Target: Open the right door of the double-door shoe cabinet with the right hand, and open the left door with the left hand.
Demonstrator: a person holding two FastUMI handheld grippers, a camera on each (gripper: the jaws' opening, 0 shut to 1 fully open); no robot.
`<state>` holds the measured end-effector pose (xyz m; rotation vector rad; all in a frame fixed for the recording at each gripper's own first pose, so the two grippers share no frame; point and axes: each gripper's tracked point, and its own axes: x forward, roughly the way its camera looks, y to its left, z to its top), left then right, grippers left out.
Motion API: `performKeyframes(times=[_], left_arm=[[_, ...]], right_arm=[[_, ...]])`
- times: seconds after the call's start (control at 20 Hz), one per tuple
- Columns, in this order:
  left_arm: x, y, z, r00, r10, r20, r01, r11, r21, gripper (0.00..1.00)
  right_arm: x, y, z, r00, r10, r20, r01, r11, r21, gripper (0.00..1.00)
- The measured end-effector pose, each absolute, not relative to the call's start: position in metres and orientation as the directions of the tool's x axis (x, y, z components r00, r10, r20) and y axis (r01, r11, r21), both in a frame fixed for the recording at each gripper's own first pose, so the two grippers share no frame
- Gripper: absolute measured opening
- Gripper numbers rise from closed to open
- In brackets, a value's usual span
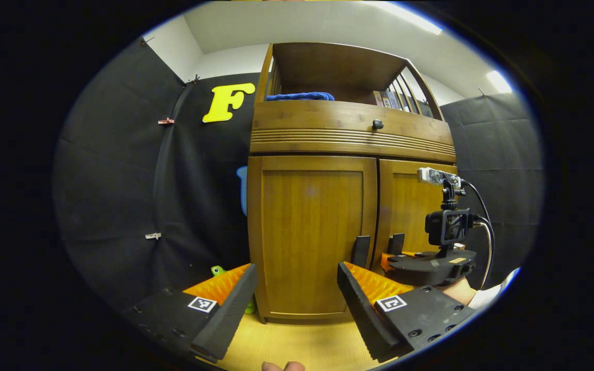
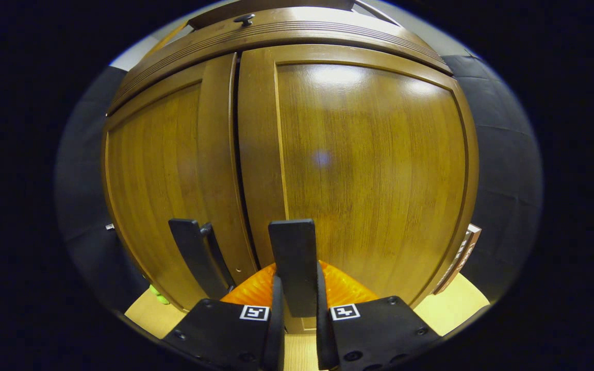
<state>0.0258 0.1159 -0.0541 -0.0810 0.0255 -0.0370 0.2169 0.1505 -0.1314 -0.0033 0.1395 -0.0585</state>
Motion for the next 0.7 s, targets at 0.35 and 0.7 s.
performKeyframes(times=[0.35, 0.7], left_arm=[[0.028, 0.112, -0.042, 0.998, -0.06, -0.011, 0.059, 0.995, -0.076, 0.97], [0.019, 0.096, -0.035, 0.999, -0.051, -0.011, 0.05, 0.996, -0.076, 0.96]], right_arm=[[0.157, 0.142, -0.131, 0.986, 0.025, -0.163, -0.024, 1.0, 0.008, 0.22], [0.081, 0.102, -0.128, 0.984, 0.022, -0.176, -0.016, 0.999, 0.034, 0.21]])
